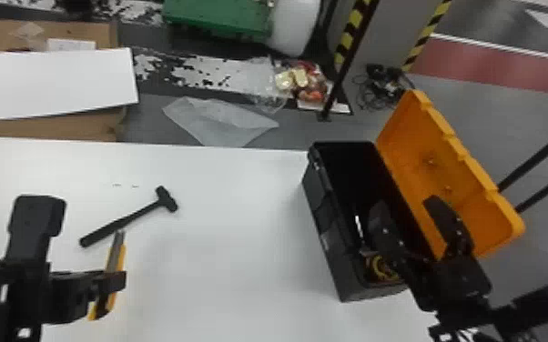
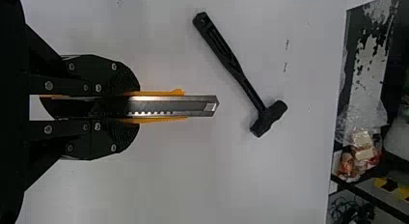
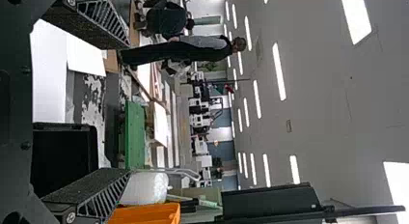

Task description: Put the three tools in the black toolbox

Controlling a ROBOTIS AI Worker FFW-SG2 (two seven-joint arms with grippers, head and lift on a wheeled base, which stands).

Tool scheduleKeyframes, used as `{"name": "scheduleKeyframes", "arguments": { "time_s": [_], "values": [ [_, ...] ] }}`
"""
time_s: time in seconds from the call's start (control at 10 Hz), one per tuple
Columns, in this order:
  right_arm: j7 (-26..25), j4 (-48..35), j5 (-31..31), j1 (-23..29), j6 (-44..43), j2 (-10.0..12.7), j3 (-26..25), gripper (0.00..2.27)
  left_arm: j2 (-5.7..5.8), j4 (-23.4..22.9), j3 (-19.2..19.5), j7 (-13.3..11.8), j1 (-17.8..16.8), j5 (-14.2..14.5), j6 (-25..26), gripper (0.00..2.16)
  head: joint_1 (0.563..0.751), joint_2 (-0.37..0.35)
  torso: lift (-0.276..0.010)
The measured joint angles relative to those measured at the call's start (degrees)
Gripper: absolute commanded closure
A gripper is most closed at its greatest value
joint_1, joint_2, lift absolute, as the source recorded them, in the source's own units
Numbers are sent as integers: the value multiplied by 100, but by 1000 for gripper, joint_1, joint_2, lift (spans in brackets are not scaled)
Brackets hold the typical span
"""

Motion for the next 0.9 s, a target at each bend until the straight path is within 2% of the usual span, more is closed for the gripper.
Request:
{"name": "scheduleKeyframes", "arguments": {
  "time_s": [0.2,0.5,0.7,0.9],
  "values": [
    [11,-130,28,27,171,27,45,90,-12,63,29,-437,-1,-12,-625,1004,695,-226,-55],
    [101,-300,66,117,331,87,54,90,-20,165,57,-1263,50,-21,-1606,1004,695,-237,-55],
    [144,-402,75,143,520,154,44,90,-20,172,97,-1633,57,-45,-1828,1004,695,-239,-55],
    [234,-439,52,111,705,231,-1,90,-10,125,247,-2310,64,27,-1751,1004,695,-255,-55]
  ]
}}
